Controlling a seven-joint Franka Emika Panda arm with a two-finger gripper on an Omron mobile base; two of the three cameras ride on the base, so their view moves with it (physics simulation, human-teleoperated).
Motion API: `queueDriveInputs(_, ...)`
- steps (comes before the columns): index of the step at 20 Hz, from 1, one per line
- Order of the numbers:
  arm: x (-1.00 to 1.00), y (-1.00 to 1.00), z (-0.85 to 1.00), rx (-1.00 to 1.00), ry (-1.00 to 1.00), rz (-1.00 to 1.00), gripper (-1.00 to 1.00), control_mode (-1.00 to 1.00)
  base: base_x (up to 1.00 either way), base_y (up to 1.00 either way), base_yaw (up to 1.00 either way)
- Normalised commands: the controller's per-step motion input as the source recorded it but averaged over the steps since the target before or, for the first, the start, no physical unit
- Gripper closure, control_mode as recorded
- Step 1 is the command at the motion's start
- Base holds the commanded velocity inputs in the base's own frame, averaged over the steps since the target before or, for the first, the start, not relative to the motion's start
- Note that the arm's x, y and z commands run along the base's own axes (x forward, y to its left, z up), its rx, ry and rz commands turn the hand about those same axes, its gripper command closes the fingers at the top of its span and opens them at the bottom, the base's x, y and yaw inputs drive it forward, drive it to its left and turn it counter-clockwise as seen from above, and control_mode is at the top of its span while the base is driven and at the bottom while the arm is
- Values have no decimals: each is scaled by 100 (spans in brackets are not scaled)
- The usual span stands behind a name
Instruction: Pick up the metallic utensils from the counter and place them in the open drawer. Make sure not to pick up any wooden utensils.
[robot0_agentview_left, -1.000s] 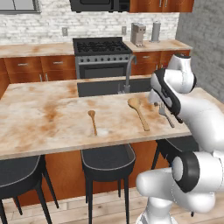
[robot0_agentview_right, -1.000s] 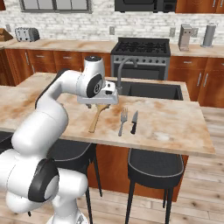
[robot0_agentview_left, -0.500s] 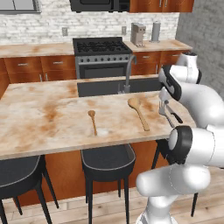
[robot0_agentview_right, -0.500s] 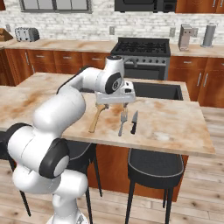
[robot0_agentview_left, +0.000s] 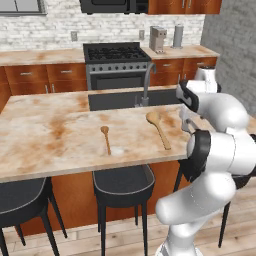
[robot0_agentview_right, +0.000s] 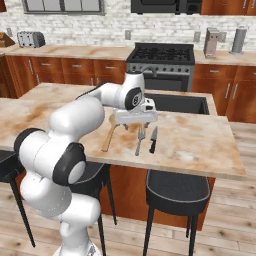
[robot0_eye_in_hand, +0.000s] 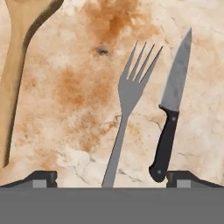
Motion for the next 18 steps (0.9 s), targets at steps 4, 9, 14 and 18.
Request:
queueDriveInputs(4, -42, -13, -13, 0, 11, 0, -100, -100, 0, 0, 0)
queueDriveInputs(9, -29, 0, -11, 0, 3, 0, -100, -100, 0, 0, 0)
queueDriveInputs(14, 13, 0, -27, 1, 2, -1, -100, -100, 0, 0, 0)
queueDriveInputs(18, 51, 0, -8, 8, 9, -10, -100, -100, 0, 0, 0)
